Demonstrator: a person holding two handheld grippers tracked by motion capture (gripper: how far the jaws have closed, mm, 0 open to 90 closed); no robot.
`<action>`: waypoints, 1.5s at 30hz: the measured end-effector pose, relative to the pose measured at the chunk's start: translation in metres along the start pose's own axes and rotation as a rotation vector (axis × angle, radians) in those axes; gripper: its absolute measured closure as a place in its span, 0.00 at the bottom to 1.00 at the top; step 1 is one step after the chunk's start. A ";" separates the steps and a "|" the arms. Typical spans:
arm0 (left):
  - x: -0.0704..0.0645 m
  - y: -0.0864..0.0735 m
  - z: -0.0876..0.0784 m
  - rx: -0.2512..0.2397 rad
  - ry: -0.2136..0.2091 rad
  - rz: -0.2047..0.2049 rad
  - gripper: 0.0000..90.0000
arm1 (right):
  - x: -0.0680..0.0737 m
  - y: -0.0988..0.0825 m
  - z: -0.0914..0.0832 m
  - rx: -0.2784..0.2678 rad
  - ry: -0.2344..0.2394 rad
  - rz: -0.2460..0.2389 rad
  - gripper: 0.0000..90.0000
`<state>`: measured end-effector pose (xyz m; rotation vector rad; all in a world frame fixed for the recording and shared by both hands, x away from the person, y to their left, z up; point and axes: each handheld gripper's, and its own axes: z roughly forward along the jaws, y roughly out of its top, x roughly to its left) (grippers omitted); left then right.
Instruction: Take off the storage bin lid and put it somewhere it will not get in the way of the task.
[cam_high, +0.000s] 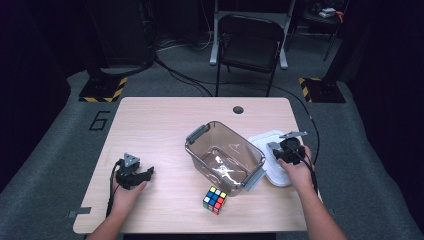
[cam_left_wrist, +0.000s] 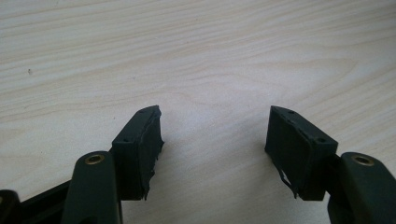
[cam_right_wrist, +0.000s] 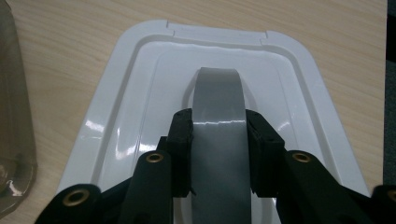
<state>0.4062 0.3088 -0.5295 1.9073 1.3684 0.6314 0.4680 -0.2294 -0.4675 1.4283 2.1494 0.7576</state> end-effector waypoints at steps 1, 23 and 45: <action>0.000 0.000 0.000 -0.001 0.000 -0.001 0.40 | 0.000 0.000 0.000 -0.001 0.000 0.000 0.74; 0.000 0.000 0.000 0.000 0.000 0.000 0.40 | 0.002 -0.010 -0.003 -0.020 0.023 0.034 0.66; -0.001 0.000 0.000 0.004 0.002 -0.004 0.40 | 0.029 -0.036 -0.049 -0.074 0.070 -0.025 0.60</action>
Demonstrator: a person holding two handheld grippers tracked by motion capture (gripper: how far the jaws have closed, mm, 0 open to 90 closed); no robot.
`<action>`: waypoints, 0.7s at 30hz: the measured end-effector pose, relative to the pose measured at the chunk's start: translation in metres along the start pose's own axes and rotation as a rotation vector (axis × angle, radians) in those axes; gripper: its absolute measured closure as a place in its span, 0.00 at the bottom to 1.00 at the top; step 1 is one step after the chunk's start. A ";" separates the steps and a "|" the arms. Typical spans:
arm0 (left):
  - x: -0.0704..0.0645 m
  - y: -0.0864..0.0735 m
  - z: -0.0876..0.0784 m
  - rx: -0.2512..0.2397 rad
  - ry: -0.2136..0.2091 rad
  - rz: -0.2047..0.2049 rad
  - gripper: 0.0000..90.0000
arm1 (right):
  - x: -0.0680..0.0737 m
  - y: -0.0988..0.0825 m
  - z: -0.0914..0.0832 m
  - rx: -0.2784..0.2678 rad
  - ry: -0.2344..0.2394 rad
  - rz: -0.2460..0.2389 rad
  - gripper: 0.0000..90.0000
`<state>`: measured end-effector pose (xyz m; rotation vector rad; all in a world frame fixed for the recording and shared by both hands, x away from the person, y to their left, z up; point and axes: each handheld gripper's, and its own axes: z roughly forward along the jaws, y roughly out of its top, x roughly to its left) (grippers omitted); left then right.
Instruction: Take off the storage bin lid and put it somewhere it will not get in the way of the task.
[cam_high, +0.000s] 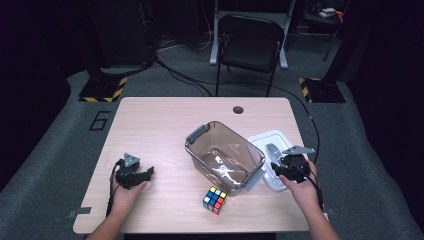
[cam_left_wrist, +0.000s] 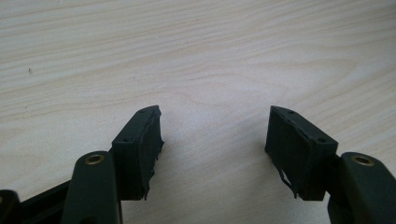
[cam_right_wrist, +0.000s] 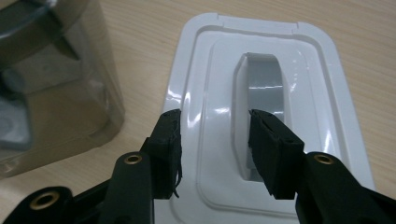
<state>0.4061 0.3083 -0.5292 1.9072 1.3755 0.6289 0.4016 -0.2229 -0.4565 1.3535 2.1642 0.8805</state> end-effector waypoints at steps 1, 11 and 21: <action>0.000 0.000 0.000 0.000 0.000 0.000 0.40 | 0.000 0.000 0.000 0.000 0.000 0.000 0.60; -0.005 0.004 -0.001 0.011 -0.025 -0.009 0.42 | 0.021 -0.010 -0.010 -0.005 0.055 -0.029 0.59; -0.015 0.015 -0.006 0.011 -0.065 0.000 0.43 | 0.037 -0.022 -0.019 0.006 0.097 -0.058 0.57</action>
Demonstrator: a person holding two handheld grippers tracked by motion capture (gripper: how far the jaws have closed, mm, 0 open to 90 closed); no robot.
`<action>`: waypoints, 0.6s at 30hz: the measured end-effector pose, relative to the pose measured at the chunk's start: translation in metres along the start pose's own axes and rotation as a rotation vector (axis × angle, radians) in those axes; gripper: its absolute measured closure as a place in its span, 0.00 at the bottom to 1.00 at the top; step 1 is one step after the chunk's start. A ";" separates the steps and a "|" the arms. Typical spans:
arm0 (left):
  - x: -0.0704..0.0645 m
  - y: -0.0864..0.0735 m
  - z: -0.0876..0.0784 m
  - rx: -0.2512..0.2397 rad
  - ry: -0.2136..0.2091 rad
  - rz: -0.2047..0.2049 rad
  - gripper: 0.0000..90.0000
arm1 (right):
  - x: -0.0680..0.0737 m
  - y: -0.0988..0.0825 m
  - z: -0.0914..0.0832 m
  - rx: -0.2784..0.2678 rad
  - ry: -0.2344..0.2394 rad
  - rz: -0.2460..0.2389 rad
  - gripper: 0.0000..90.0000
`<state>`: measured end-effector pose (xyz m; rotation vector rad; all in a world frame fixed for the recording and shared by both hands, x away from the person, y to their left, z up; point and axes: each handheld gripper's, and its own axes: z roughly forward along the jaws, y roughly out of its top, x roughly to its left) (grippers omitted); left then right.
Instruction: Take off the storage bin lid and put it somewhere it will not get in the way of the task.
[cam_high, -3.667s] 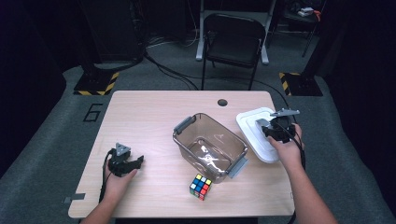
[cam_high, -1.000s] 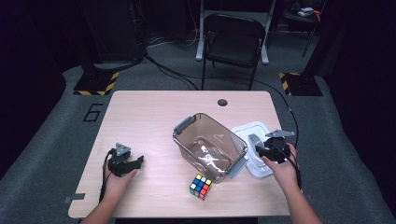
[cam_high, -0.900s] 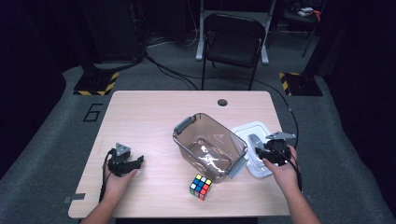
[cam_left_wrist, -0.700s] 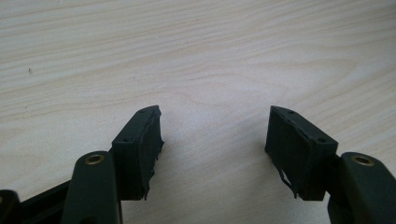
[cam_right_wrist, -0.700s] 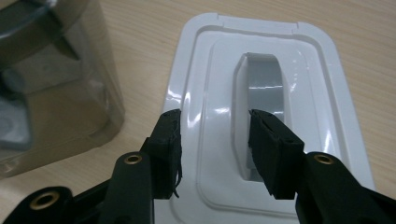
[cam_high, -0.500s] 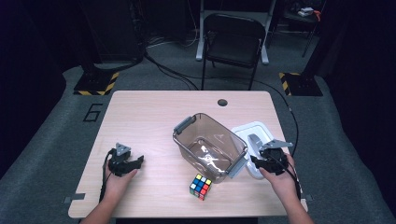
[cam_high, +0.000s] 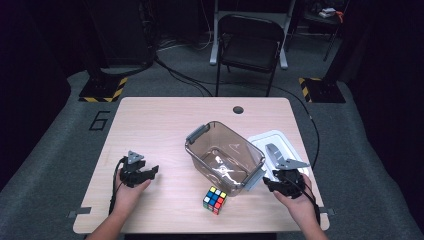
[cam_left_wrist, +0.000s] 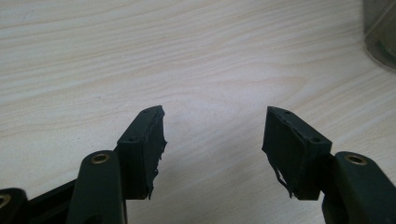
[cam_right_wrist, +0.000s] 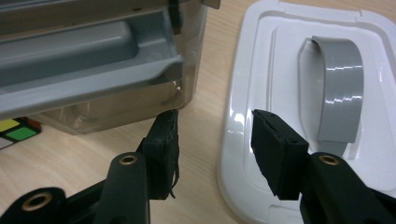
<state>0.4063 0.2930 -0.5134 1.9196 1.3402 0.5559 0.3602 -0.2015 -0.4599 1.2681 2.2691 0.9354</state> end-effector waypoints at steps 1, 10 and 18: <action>0.000 0.000 0.000 0.001 0.000 0.003 0.43 | 0.002 0.000 0.000 -0.003 0.004 0.009 0.57; -0.001 0.000 0.002 0.007 -0.007 0.000 0.43 | 0.019 -0.005 0.000 0.004 0.051 -0.032 0.57; -0.004 0.001 0.002 0.013 -0.014 0.019 0.43 | 0.031 -0.003 0.005 0.008 0.086 -0.050 0.56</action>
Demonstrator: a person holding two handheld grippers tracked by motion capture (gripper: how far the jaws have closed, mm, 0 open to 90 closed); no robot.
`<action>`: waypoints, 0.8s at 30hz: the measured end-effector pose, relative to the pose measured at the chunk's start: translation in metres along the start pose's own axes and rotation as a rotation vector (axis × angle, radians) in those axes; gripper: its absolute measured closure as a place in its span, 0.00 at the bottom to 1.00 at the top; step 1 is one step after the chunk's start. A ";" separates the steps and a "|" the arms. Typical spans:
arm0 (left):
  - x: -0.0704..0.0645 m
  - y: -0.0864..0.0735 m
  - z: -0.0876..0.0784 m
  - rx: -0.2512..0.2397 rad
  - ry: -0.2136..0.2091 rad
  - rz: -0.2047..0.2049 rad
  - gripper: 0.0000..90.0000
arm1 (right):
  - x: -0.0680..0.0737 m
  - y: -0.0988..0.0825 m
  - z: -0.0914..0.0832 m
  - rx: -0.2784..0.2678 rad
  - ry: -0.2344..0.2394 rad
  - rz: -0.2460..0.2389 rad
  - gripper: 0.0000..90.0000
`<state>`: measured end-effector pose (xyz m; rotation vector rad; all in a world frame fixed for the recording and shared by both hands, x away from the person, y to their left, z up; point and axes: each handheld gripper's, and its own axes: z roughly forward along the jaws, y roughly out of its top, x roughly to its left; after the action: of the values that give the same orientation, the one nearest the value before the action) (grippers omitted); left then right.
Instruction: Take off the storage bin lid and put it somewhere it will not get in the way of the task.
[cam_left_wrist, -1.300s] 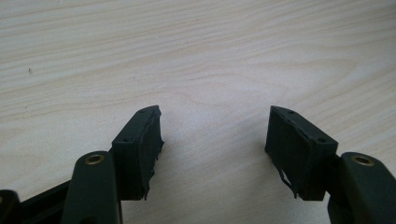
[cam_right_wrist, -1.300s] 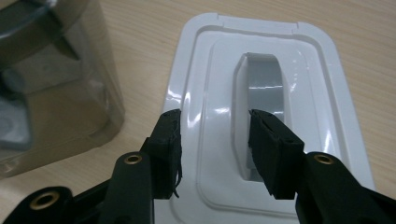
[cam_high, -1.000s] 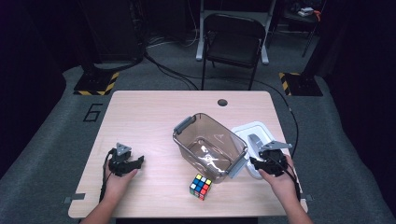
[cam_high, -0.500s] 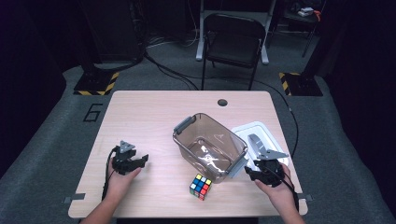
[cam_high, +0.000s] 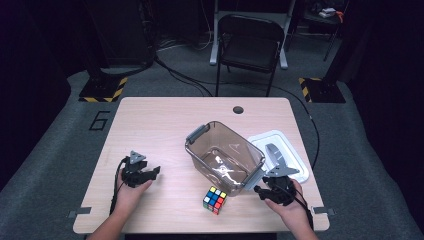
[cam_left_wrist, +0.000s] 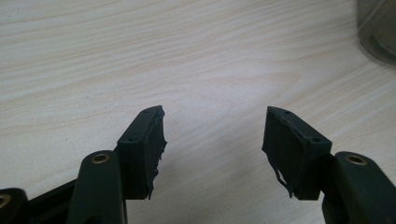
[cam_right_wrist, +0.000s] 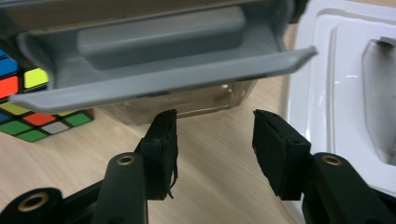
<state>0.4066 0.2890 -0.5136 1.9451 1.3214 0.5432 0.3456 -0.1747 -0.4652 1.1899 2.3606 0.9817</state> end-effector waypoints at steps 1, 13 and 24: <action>-0.001 0.000 0.000 -0.001 -0.001 -0.001 0.43 | 0.001 0.000 0.000 0.003 0.002 -0.004 0.56; -0.004 0.004 -0.003 -0.004 -0.010 0.009 0.43 | 0.033 -0.008 0.001 0.027 0.077 -0.043 0.55; -0.001 0.000 0.001 0.016 0.001 0.014 0.42 | 0.056 -0.011 0.003 0.025 0.137 -0.085 0.51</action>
<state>0.4069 0.2881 -0.5141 1.9688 1.3173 0.5416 0.3068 -0.1331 -0.4741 1.0527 2.5136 1.0387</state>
